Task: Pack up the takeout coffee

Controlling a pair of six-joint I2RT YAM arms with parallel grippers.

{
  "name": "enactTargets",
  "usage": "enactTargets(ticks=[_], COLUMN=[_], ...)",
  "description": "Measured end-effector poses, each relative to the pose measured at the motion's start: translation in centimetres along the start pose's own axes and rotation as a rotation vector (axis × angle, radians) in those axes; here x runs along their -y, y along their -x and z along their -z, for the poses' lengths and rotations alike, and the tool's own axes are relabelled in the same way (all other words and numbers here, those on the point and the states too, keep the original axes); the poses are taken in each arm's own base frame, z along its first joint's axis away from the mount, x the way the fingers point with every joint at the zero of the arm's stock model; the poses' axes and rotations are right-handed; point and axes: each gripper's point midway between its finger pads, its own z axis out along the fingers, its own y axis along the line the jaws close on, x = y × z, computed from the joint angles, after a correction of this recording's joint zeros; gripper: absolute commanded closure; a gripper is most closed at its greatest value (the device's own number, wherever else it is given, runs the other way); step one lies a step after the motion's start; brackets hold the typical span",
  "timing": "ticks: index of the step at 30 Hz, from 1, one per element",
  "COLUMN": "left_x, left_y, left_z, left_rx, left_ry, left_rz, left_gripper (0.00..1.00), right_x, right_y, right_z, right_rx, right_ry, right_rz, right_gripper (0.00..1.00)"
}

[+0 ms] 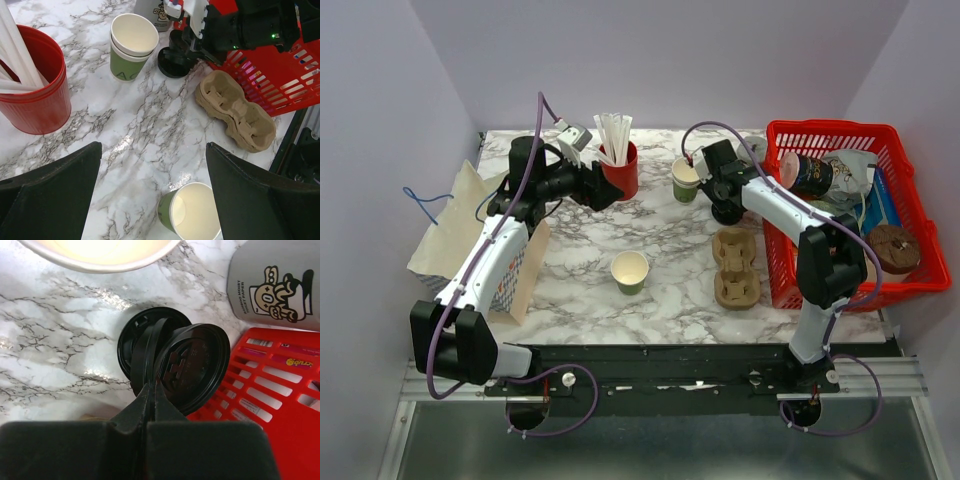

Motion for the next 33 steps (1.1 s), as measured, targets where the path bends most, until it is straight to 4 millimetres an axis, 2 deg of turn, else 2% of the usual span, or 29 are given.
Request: enactTargets(ticks=[9, 18, 24, 33], left_x=[-0.2, -0.2, -0.1, -0.2], left_y=[-0.2, -0.2, -0.4, -0.4], left_z=[-0.2, -0.2, -0.2, -0.3], left_rx=[-0.007, -0.007, -0.012, -0.013], left_ry=[0.000, 0.000, 0.000, 0.005], left_rz=[-0.002, -0.005, -0.005, -0.009], left_gripper=[0.08, 0.08, 0.08, 0.08], right_x=[-0.1, -0.2, -0.4, -1.4], right_y=[0.3, 0.3, 0.3, -0.9], right_z=[0.0, 0.0, -0.2, -2.2], right_rx=[0.009, 0.010, 0.011, -0.036], right_ry=[-0.003, 0.000, 0.011, 0.039], right_rz=[0.004, -0.002, -0.001, 0.013], right_gripper=[0.77, 0.69, 0.65, 0.63])
